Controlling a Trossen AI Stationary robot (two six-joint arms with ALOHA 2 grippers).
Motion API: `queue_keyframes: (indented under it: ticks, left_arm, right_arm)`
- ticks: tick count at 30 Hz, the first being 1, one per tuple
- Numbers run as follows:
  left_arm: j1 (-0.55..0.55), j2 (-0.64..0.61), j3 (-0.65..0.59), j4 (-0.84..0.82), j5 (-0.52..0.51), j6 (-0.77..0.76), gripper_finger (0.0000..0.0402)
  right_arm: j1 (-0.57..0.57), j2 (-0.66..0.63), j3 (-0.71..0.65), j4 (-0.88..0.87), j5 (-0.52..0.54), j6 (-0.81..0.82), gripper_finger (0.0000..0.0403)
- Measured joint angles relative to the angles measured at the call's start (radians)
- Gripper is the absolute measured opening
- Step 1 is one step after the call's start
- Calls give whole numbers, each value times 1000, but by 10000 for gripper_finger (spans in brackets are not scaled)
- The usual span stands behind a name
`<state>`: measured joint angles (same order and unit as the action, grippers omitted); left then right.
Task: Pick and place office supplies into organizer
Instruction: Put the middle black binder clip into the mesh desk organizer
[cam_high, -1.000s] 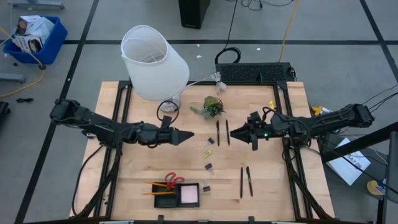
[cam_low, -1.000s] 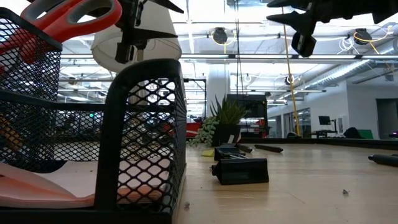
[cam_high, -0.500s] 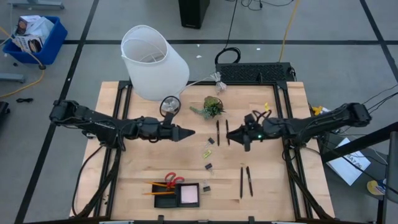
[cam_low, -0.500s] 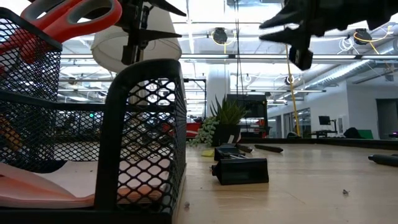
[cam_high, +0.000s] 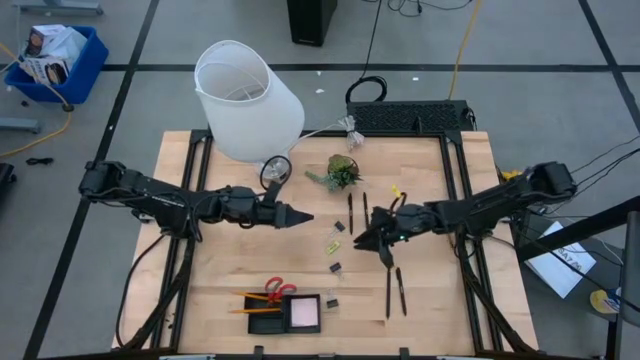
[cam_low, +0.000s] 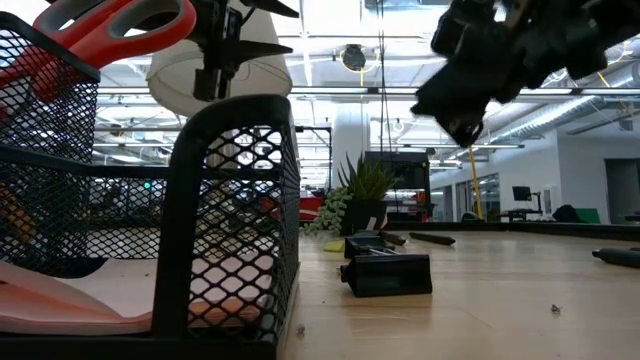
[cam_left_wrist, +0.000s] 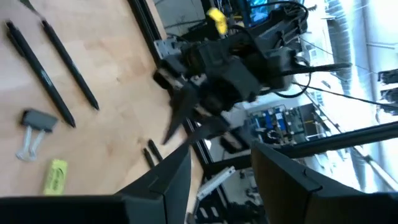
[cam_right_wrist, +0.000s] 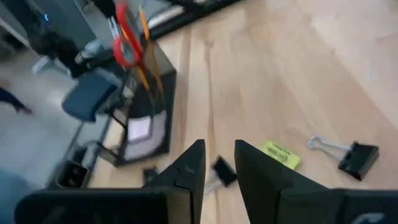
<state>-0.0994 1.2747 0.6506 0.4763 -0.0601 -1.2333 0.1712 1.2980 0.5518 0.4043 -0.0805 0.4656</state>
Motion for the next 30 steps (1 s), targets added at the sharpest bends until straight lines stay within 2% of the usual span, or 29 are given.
queue_keyframes:
  ticks: [4,8,16,26,30]
  left_arm:
    - [0,0,0,0,31,-46,170]
    - [0,0,0,0,34,-65,170]
    - [-2,0,0,14,58,-121,170]
    - [-3,0,0,25,62,-164,170]
    - [-3,0,0,24,60,-169,170]
  right_arm:
    - [-7,103,0,89,-29,-108,78]
    - [-6,183,35,115,-78,-313,82]
    - [-44,322,153,41,-81,-428,124]
    - [-54,424,166,22,-76,-729,139]
    - [-64,456,166,56,-46,-793,158]
